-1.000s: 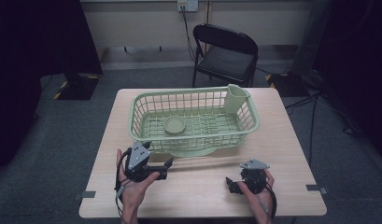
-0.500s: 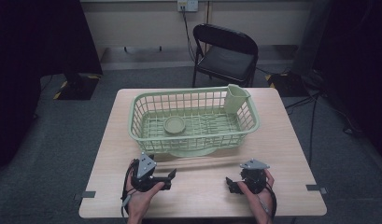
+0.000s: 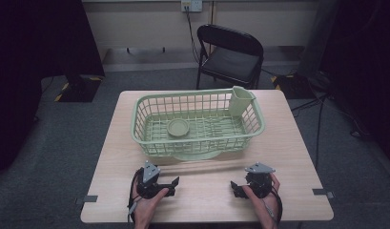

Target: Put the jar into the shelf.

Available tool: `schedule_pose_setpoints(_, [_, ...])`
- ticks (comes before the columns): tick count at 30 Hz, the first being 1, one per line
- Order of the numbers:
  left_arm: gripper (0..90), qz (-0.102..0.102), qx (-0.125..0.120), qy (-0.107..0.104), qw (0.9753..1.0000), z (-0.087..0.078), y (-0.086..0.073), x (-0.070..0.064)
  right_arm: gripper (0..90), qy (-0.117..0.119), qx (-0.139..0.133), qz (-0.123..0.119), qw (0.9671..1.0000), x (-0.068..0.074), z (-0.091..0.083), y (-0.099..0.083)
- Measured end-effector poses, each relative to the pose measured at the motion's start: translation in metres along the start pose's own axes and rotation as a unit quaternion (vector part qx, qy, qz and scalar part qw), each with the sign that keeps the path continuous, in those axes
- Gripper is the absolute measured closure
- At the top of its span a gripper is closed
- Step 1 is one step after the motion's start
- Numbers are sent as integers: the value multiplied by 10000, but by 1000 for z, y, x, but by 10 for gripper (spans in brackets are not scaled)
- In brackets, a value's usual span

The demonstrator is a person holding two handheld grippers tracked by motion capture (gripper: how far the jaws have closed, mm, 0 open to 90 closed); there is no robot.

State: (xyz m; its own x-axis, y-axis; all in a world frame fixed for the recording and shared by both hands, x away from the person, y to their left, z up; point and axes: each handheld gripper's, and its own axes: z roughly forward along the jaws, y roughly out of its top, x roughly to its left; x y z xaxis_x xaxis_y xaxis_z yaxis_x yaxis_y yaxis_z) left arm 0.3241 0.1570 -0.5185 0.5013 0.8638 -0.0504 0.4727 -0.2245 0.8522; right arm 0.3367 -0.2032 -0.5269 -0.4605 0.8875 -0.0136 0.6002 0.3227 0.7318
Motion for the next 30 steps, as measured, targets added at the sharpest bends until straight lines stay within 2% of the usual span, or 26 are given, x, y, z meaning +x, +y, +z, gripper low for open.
schedule_pose_setpoints(3, [32,32,267,200,9994,3,1,-1,0,0,-1,1,10000,0,0,0])
schedule_pose_setpoints(6, [34,79,472,307,9984,7,2,-3,0,0,0,0,10000,0,0,0])
schedule_pose_setpoints(9, [36,170,677,373,9969,11,3,-5,0,0,0,0,10000,0,0,0])
schedule_pose_setpoints(12, [36,185,783,433,9958,13,3,-6,0,0,0,1,10000,0,0,0])
schedule_pose_setpoints(14, [36,168,951,477,9942,16,4,-7,0,0,0,1,10000,0,0,0])
schedule_pose_setpoints(18, [23,72,1008,442,9939,17,4,-4,0,0,0,0,10000,0,0,0])
schedule_pose_setpoints(30, [9,104,1038,410,9937,17,5,-4,0,0,0,1,10000,0,0,0])
